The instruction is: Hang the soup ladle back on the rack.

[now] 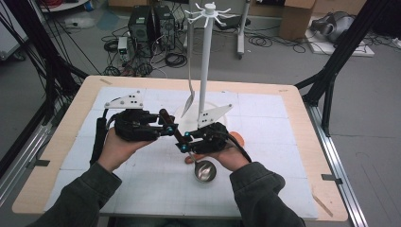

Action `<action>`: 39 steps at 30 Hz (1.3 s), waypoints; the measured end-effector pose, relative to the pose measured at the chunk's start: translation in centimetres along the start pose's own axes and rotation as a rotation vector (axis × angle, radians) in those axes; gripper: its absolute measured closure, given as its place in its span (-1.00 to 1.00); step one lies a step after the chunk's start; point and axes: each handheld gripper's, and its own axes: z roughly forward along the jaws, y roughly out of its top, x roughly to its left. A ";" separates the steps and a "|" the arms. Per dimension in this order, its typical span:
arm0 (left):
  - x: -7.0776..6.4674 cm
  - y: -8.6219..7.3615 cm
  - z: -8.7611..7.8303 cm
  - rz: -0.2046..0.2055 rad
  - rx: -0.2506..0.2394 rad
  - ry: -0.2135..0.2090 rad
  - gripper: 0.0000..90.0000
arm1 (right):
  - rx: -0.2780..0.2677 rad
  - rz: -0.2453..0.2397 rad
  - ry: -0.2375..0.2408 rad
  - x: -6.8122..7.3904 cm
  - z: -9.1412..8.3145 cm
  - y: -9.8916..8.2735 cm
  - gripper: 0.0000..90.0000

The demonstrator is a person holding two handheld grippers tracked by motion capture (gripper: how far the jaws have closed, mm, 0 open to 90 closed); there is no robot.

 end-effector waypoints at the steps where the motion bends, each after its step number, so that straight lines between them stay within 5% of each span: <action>1: 0.0 0.0 0.0 -0.003 -0.002 0.005 0.42 | -0.006 0.000 -0.007 0.1 0.0 0.1 0.64; 8: -0.2 0.1 -0.1 -0.001 -0.021 -0.017 0.58 | -0.021 0.006 -0.037 0.4 0.0 0.4 0.63; 19: 0.0 0.0 -0.2 0.010 -0.017 -0.033 0.62 | -0.056 0.019 0.043 -0.4 -0.3 0.7 0.59; 27: -0.2 -0.1 0.5 0.007 -0.013 0.043 0.44 | -0.046 0.004 -0.052 0.2 -0.3 1.1 0.64; 31: -0.4 0.0 0.4 0.008 -0.041 0.025 0.58 | -0.048 -0.004 -0.080 0.6 -0.2 1.5 0.64; 39: -0.5 0.1 0.1 0.030 -0.026 -0.036 0.62 | -0.070 0.013 0.015 -0.1 -0.5 1.5 0.47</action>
